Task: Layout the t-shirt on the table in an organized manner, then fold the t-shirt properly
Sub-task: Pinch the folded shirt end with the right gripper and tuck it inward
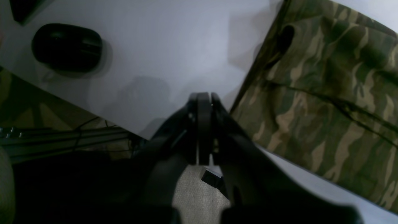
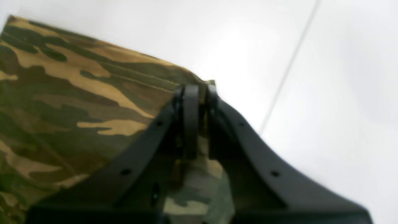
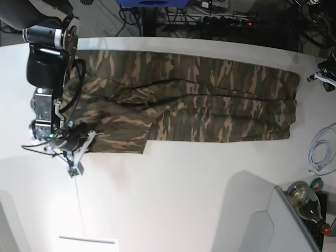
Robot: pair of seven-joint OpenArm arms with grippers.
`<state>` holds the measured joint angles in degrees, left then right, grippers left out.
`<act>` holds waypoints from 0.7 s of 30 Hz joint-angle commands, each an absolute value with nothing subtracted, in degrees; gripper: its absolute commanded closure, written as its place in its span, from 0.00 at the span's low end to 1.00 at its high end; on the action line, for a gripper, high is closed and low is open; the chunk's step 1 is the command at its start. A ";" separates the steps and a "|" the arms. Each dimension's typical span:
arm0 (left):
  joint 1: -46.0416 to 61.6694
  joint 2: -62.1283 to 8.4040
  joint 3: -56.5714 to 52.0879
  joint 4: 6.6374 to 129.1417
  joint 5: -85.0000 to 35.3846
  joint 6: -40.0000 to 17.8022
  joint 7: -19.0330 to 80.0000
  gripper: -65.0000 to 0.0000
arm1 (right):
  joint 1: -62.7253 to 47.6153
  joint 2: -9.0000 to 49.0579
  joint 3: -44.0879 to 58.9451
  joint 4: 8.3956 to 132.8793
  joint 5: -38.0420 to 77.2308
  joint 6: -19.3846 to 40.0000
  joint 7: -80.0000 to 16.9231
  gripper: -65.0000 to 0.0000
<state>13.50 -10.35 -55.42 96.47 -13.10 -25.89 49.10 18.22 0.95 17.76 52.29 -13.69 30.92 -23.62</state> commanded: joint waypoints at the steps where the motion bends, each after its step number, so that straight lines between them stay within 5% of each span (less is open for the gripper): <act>1: 13.41 -11.47 -55.69 97.27 -13.32 -25.71 47.96 1.00 | 19.74 1.27 17.80 54.02 -13.05 31.08 -23.25 0.97; 21: 12.70 -13.76 -52.35 91.91 -13.32 -25.71 47.96 1.00 | 0.40 -6.02 17.54 92.97 -13.05 38.90 -44.09 0.97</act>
<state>12.88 -12.58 -52.07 90.96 -12.93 -25.89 48.93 -0.99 -5.96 17.61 91.68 -13.78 38.70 -45.28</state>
